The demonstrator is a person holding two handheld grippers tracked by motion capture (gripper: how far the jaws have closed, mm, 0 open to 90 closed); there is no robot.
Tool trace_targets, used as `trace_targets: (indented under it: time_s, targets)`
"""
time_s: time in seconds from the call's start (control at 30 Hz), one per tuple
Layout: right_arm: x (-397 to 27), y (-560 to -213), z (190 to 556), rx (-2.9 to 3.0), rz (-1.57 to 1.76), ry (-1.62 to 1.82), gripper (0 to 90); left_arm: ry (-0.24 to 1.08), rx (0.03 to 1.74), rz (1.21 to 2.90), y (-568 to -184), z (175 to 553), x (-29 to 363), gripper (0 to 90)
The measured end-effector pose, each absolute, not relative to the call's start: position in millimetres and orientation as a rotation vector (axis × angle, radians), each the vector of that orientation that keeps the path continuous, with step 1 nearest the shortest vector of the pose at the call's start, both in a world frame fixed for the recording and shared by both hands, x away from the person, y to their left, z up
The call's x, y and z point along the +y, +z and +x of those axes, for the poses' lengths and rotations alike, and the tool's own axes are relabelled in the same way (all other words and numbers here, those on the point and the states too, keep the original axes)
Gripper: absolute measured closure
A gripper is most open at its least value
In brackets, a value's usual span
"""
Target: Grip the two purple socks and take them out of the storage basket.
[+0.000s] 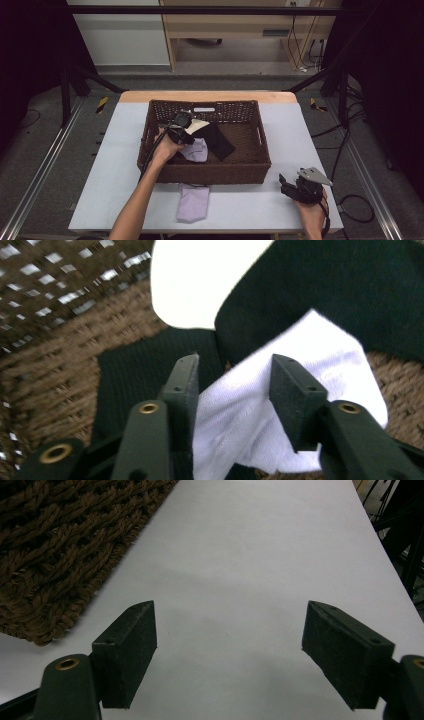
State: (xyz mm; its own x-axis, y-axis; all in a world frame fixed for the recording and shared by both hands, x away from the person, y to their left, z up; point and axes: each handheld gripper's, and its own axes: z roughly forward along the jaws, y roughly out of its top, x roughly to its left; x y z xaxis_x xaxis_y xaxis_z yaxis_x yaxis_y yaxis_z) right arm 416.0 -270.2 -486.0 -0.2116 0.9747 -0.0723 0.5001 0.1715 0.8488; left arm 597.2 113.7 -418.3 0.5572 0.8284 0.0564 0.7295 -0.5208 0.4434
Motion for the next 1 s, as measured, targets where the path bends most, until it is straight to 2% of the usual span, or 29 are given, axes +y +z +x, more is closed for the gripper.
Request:
trace_targets:
  time_s: [0.03,0.13,0.2,0.27,0.4,0.63,0.77,1.0]
  targets:
    - [-270.2,-486.0,416.0,1.807,1.397,0.939,22.1,0.356,1.278,2.436,-419.5,597.7,113.6,56.6]
    - [-269.8,-486.0,415.9,1.808,1.394,0.935,22.1,0.336,1.28,2.437,-419.7,597.8,113.8,69.0]
    - [-269.7,-485.9,415.6,1.807,1.392,0.937,22.1,0.334,1.273,2.45,-419.7,597.2,114.0,79.9]
    - [-269.8,-486.0,415.7,1.807,1.394,0.937,22.1,0.329,1.272,2.438,-418.6,596.6,115.1,84.6]
    - [-269.7,-486.2,416.0,1.808,1.393,0.933,22.2,0.339,1.27,2.364,-412.8,594.3,119.0,85.9]
    - [-269.1,-486.0,416.0,1.81,1.392,0.924,21.8,0.405,1.201,2.12,-388.5,581.0,131.0,87.3]
    - [-269.2,-486.2,416.6,1.809,1.397,0.921,21.7,0.488,1.142,2.087,-381.1,571.6,133.7,87.5]
    - [-269.0,-486.2,416.8,1.811,1.399,0.919,21.9,0.498,1.098,1.964,-363.6,560.0,143.5,88.9]
